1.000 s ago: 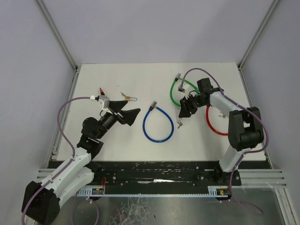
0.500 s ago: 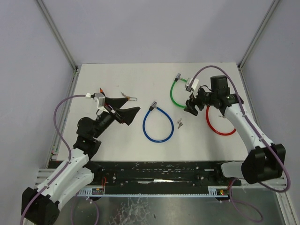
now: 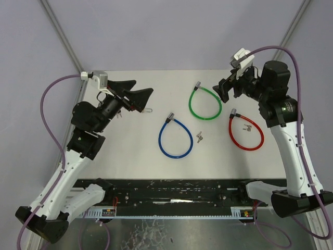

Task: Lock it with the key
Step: Reset both arms

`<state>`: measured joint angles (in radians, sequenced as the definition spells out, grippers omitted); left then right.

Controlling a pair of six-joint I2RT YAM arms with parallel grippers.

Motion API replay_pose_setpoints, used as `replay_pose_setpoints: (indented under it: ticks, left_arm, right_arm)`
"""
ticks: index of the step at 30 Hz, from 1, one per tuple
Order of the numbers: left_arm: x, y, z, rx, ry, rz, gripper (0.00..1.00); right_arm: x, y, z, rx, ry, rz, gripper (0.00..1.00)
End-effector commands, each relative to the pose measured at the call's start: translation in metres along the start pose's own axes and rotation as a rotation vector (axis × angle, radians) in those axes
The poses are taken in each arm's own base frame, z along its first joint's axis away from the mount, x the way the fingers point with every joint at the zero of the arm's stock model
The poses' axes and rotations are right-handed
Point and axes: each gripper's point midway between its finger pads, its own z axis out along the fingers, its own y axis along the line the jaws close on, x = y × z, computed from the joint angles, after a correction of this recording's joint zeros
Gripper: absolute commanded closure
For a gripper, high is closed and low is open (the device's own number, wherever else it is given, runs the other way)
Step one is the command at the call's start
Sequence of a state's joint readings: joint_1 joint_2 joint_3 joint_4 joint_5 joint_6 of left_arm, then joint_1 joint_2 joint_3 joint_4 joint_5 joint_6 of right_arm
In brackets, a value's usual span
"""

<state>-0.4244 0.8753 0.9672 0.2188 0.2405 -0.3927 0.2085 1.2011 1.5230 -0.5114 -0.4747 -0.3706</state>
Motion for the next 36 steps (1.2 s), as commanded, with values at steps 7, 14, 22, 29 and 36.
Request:
replay_pose_setpoints:
  ticks: [7,14,22,29,36]
  left_arm:
    - [-0.042,0.013,0.012,-0.153,0.063,0.100,0.00]
    - [-0.054,0.013,0.011,-0.176,0.046,0.125,0.00]
    - [-0.057,0.016,0.008,-0.198,0.041,0.149,0.00]
    - [-0.055,0.022,0.008,-0.220,0.049,0.163,0.00]
    - [-0.051,0.025,0.009,-0.226,0.064,0.171,0.00]
  right_arm:
    - [-0.066,-0.019,-0.041,0.147,-0.126,0.076,0.00]
    - [-0.075,-0.042,-0.055,0.312,-0.168,0.208,0.00]
    - [-0.081,-0.044,-0.062,0.336,-0.178,0.216,0.00]
    - [-0.085,-0.048,-0.063,0.345,-0.181,0.200,0.00]
    - [-0.085,-0.049,-0.061,0.344,-0.179,0.197,0.00]
